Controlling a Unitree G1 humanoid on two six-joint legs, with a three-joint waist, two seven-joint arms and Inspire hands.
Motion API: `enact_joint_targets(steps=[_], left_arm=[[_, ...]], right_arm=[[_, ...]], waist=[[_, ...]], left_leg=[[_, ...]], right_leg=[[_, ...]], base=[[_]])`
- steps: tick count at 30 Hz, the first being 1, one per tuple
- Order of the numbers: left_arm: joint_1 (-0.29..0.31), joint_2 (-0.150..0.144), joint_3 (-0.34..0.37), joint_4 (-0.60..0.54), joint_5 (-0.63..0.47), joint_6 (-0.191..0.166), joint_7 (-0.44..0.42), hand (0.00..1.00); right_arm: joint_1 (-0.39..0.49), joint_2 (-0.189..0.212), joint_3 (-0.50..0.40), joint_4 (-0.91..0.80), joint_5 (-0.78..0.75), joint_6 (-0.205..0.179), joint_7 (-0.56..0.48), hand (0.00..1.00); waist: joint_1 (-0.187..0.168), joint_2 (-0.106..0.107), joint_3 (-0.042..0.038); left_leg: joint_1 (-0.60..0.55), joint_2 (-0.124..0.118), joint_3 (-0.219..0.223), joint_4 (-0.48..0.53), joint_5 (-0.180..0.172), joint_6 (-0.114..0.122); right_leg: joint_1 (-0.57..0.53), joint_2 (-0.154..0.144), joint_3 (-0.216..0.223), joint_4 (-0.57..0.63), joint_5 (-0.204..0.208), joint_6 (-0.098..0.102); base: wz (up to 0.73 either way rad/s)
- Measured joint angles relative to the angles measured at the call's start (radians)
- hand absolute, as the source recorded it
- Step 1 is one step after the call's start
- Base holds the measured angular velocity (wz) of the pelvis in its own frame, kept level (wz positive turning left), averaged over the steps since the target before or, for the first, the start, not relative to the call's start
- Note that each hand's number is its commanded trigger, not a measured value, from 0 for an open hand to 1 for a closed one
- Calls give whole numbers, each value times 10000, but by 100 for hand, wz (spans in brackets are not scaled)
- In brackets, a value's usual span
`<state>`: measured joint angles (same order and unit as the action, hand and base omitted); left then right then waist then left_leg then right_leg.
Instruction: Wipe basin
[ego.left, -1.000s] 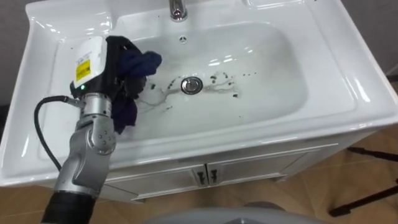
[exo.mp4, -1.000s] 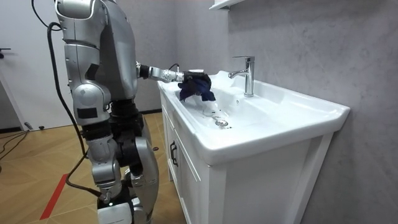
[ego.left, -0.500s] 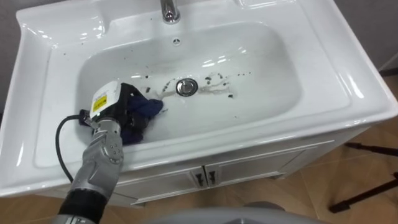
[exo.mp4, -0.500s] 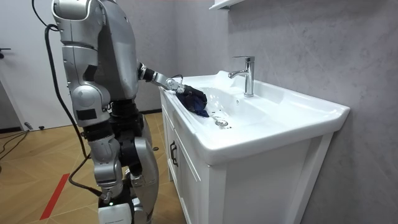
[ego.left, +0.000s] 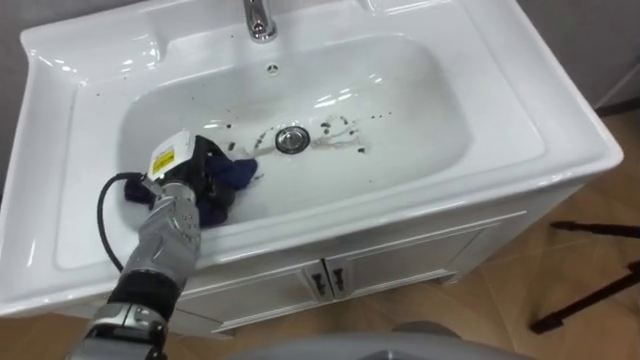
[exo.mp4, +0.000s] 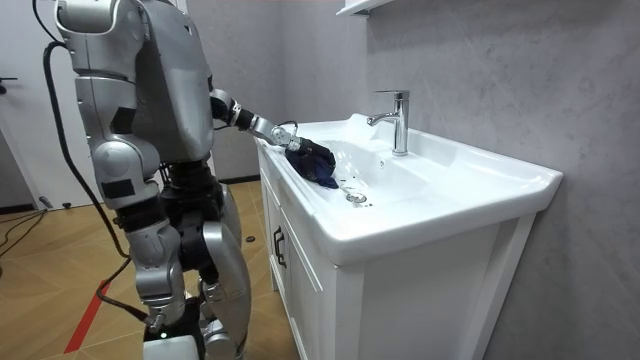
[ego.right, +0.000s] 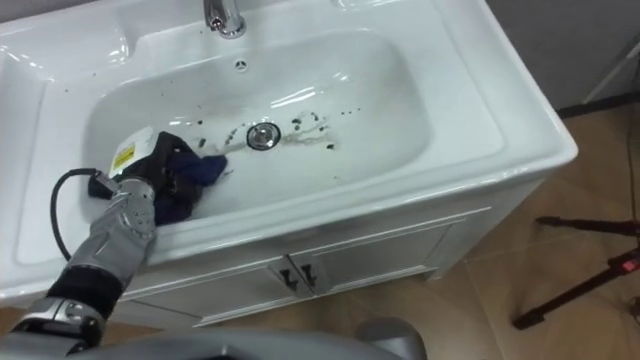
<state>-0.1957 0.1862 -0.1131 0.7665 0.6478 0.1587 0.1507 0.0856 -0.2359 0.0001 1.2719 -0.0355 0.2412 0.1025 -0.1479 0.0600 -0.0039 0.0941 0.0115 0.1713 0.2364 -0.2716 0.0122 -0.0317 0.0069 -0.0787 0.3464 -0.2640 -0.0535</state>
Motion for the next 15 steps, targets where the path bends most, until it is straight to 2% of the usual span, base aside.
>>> enact_joint_targets(steps=[2,5,10,14,15], left_arm=[[-129,6,16,253,-418,-42,117,100],[-418,-12,-25,637,-1805,-200,154,100],[-1147,-171,-75,1468,-3797,-413,-26,100],[-1791,-161,-62,2108,-4191,-605,-203,100],[-2148,-150,-68,2357,-4206,-623,-329,100]], right_arm=[[-81,0,-12,-10,-6,1,-78,0],[-236,-24,-10,-92,181,5,-208,0],[-597,-6,-28,-284,291,5,-635,0],[-977,-10,-26,-378,116,-48,-921,0],[-1091,-5,-20,-395,43,-103,-971,0]], waist=[[4,-8,-12],[17,20,-76],[-109,10,-84],[-144,41,-71],[-210,48,-64]], left_leg=[[-54,-19,143,-19,68,0],[-316,-47,218,39,99,-8],[-758,-19,335,389,111,-12],[-1258,5,418,722,110,-14],[-1488,34,448,881,108,-16]], right_leg=[[-167,-14,87,134,-6,-10],[-572,-23,248,378,-23,-31],[-1059,-29,412,692,-7,-95],[-1536,-49,460,934,0,-145],[-1725,-63,448,1029,8,-156]], base=[[-18],[-15],[-7],[-4],[9]])
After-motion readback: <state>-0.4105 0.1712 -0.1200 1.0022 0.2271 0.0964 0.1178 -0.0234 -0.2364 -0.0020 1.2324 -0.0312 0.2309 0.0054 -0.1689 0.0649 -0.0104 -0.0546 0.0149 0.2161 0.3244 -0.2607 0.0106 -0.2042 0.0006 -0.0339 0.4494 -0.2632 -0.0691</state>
